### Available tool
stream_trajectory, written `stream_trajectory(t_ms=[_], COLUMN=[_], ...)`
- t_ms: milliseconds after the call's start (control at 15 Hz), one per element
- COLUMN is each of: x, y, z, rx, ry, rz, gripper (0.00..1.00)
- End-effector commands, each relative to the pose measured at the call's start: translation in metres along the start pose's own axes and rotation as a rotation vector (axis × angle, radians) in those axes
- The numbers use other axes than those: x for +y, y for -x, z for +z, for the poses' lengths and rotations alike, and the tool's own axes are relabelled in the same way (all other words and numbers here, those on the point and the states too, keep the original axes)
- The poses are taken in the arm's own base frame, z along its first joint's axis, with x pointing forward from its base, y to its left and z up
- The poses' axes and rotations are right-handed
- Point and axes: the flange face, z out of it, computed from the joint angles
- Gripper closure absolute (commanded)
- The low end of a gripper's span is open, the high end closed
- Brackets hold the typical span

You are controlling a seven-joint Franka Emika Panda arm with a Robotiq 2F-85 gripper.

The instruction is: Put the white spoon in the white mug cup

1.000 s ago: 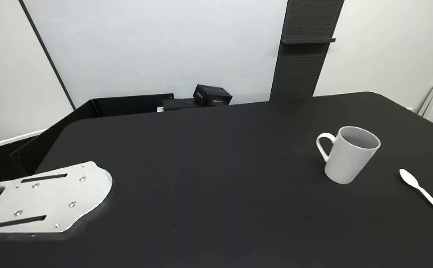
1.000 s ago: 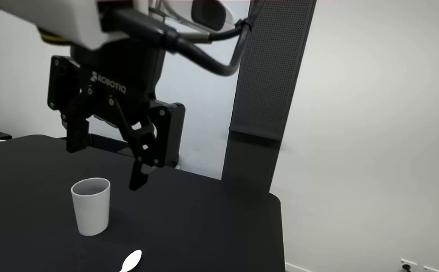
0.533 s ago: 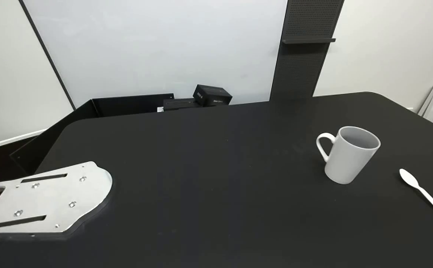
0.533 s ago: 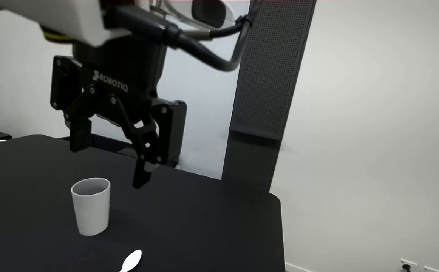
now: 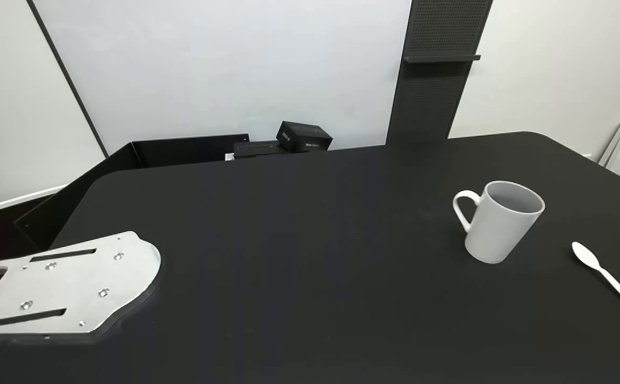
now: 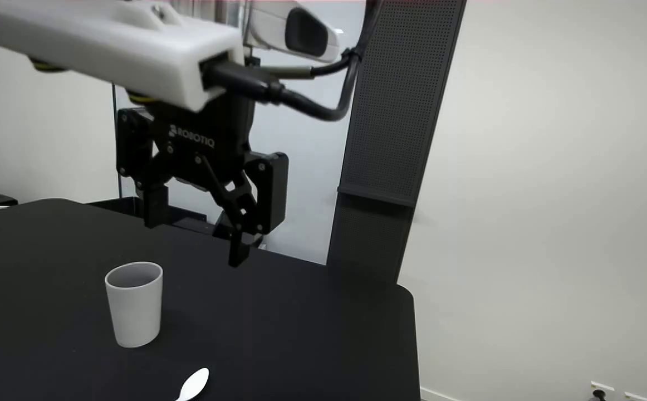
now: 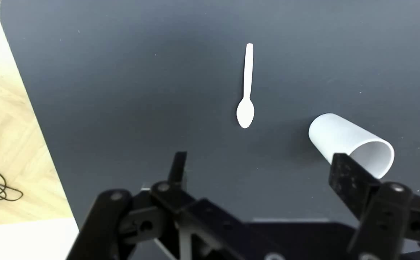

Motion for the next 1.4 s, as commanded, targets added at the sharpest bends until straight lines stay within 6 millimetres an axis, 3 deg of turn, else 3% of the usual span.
stream_trajectory(t_ms=[0,533,1000,1333], x=[-0.016,-0.05,-0.06,-0.063], y=[-0.023,-0.051,-0.064,-0.065], z=[0.031,0.101,0.158,0.186], rx=[-0.023,-0.072,-0.104,-0.134], ry=[0.035,0.06,0.112,0.129], rz=[0.018,-0.013,-0.005,0.037], gripper=[0.0,0.0,0.0,0.0])
